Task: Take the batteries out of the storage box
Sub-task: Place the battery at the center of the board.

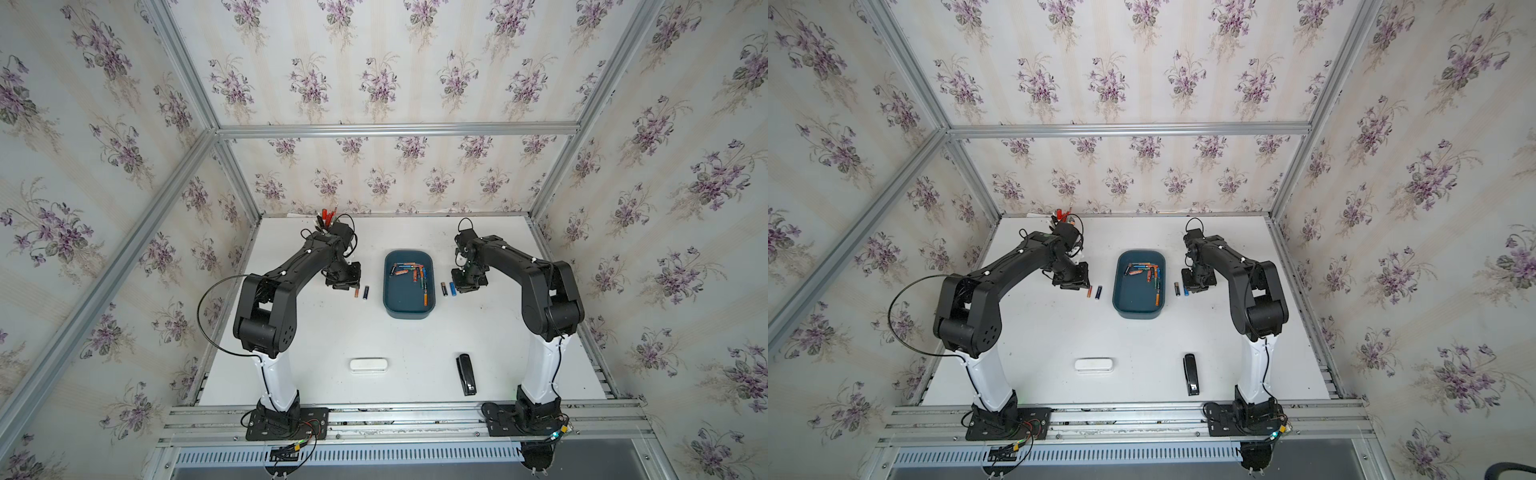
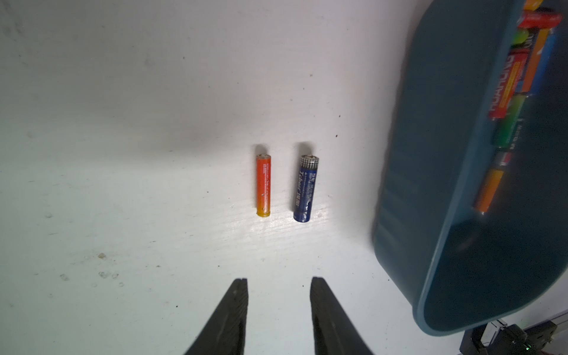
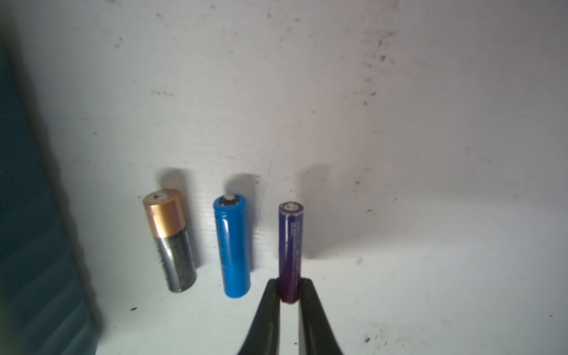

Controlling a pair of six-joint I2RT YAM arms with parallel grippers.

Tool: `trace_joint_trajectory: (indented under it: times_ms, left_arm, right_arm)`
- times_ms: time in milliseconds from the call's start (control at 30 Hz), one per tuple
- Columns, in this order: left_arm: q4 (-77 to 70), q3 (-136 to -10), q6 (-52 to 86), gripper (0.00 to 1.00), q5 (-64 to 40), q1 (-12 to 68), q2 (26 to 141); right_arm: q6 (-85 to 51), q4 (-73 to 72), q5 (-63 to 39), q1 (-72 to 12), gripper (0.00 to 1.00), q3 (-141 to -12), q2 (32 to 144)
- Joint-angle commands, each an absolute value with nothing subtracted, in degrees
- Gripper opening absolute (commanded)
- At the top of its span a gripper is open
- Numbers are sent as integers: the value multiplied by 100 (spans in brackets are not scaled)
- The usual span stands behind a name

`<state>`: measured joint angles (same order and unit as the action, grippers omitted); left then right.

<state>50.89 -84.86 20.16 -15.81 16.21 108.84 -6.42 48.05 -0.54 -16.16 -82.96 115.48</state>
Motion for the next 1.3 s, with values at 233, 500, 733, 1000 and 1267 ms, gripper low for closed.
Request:
trace_joint_trajectory:
  times_ms: [233,500,733,1000,1267]
  left_arm:
    - [5197,-8572,2024,40,-1559,1619,10915]
    - [5131,-8528,2043,41,-1608,1624,10881]
    - [5161,-8581,1996,42,-1616,1626,10880]
    - [5237,-8727,2003,42,-1650,1624,10893]
    - [5544,-9174,2021,44,-1509,1670,10912]
  right_arm:
    - [-591,4741,-97,-1600,15,-8194,11757]
    - [-597,4824,-57,-1600,22,-8218,11843]
    - [-633,4900,-9,-1600,27,-8341,11830]
    - [-641,4960,1,-1600,30,-8429,11764]
    - [-736,5031,-118,-1605,33,-8632,11524]
